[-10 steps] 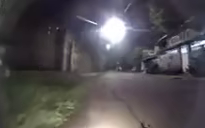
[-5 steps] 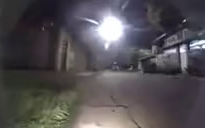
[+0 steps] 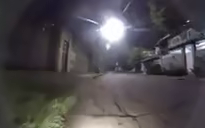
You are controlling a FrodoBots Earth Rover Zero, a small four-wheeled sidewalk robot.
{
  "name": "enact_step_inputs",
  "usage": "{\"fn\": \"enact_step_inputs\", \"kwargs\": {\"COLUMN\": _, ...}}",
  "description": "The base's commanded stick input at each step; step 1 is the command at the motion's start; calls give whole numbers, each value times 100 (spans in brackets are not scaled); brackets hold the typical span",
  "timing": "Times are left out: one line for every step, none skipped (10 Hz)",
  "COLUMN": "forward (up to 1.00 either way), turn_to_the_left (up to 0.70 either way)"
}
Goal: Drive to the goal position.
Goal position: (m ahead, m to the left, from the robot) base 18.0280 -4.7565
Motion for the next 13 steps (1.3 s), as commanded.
{"fn": "enact_step_inputs", "kwargs": {"forward": 70, "turn_to_the_left": 0}}
{"fn": "enact_step_inputs", "kwargs": {"forward": 70, "turn_to_the_left": -25}}
{"fn": "enact_step_inputs", "kwargs": {"forward": 70, "turn_to_the_left": -35}}
{"fn": "enact_step_inputs", "kwargs": {"forward": 70, "turn_to_the_left": -35}}
{"fn": "enact_step_inputs", "kwargs": {"forward": 70, "turn_to_the_left": -35}}
{"fn": "enact_step_inputs", "kwargs": {"forward": 70, "turn_to_the_left": -35}}
{"fn": "enact_step_inputs", "kwargs": {"forward": 70, "turn_to_the_left": -35}}
{"fn": "enact_step_inputs", "kwargs": {"forward": 70, "turn_to_the_left": -35}}
{"fn": "enact_step_inputs", "kwargs": {"forward": 70, "turn_to_the_left": -35}}
{"fn": "enact_step_inputs", "kwargs": {"forward": 70, "turn_to_the_left": -28}}
{"fn": "enact_step_inputs", "kwargs": {"forward": 70, "turn_to_the_left": -19}}
{"fn": "enact_step_inputs", "kwargs": {"forward": 70, "turn_to_the_left": -10}}
{"fn": "enact_step_inputs", "kwargs": {"forward": 70, "turn_to_the_left": -1}}
